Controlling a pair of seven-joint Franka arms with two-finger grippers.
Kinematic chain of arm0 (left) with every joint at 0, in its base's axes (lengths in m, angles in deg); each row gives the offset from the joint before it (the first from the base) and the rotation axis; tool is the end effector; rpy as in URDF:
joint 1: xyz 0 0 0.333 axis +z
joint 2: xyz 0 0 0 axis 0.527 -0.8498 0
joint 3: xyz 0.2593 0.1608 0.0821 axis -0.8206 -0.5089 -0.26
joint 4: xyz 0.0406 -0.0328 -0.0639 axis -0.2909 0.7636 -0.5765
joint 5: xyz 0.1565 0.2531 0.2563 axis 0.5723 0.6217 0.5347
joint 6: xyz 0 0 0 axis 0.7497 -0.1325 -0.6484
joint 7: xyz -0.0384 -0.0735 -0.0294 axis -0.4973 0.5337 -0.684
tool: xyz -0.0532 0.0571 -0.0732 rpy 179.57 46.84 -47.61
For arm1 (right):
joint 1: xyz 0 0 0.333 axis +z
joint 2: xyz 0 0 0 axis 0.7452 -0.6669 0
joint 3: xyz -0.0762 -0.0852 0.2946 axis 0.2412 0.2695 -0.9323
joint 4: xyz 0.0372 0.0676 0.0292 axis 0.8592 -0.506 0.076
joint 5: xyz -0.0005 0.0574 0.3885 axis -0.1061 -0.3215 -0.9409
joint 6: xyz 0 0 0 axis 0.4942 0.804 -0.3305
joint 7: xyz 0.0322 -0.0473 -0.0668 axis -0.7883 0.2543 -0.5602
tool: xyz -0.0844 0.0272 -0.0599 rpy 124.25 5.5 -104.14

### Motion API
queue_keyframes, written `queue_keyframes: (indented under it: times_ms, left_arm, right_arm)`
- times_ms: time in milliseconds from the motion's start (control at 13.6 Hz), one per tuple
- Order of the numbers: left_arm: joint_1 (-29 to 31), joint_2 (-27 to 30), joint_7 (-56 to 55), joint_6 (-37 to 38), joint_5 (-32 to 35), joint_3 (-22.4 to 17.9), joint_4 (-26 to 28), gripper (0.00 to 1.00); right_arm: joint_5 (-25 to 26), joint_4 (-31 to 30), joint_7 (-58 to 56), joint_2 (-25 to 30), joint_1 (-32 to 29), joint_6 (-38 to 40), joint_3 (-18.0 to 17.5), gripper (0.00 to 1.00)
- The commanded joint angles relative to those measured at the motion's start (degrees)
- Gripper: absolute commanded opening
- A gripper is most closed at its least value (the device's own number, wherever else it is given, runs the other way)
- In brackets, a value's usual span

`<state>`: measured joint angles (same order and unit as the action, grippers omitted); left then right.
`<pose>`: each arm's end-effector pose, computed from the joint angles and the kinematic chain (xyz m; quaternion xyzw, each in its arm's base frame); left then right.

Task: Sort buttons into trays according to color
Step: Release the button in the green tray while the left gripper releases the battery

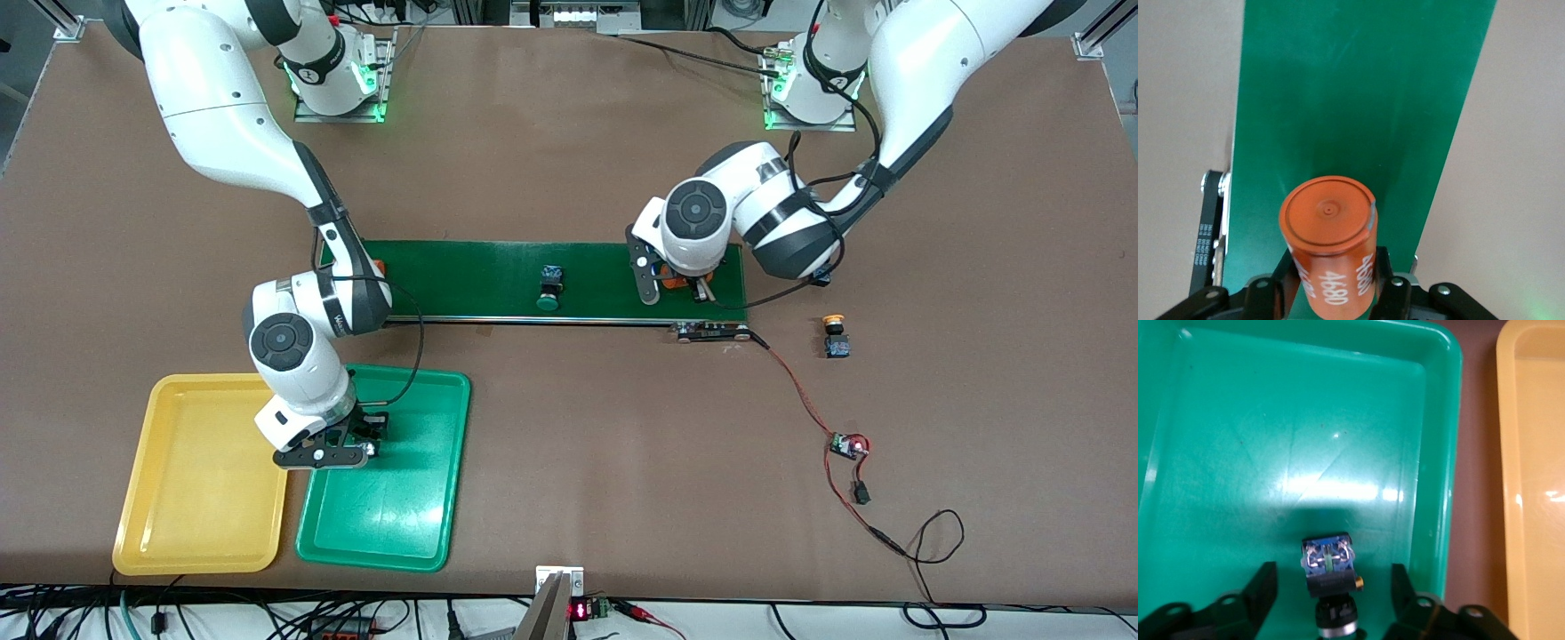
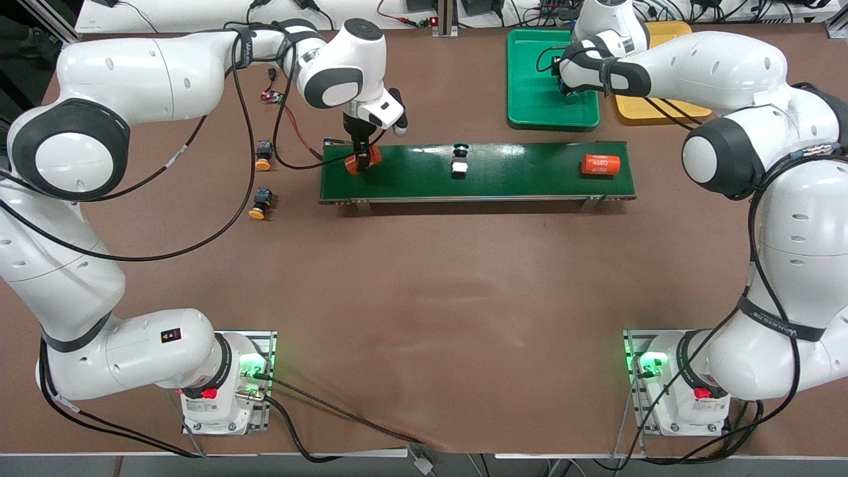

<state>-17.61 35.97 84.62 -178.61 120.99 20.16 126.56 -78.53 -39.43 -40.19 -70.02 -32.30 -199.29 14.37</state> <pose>0.5036 -0.3420 0.2786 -0.7664 0.6291 0.1297 0.0080 0.7312 0.1845 0.2212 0.9901 0.0242 0.1303 0.0468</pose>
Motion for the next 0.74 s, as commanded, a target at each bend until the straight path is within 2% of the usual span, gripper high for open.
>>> queue_keyframes:
  times_ms: [0,221,442,515,589,662]
  left_arm:
    - [-1.7,-1.1,1.8,0.5,3.5,-0.8,-1.6,0.16]
    - [-2.1,-1.5,3.9,0.4,4.6,-1.3,-1.7,0.16]
    - [-2.9,-2.0,4.2,0.4,4.8,-1.9,-1.7,0.22]
    - [-3.6,-2.1,3.1,0.4,4.7,-2.1,-1.8,0.53]
    - [-3.4,-2.1,3.4,0.0,4.7,-2.8,-1.9,1.0]
    - [-2.6,-1.7,3.8,-0.5,4.6,-2.7,-1.9,1.0]
  right_arm:
    - [-0.2,-0.4,-0.6,0.2,0.1,-2.0,0.0,1.0]
    - [-0.5,-2.7,0.8,4.9,0.6,3.4,-0.1,1.0]
    - [-0.5,-8.4,6.4,11.6,1.0,10.4,-1.4,1.0]
    - [-0.5,-11.1,6.5,13.9,0.6,11.1,-2.5,1.0]
    - [-0.6,-13.3,6.5,16.1,0.5,11.7,-3.0,1.0]
    - [-0.6,-15.9,6.6,18.6,0.6,13.0,-3.2,1.0]
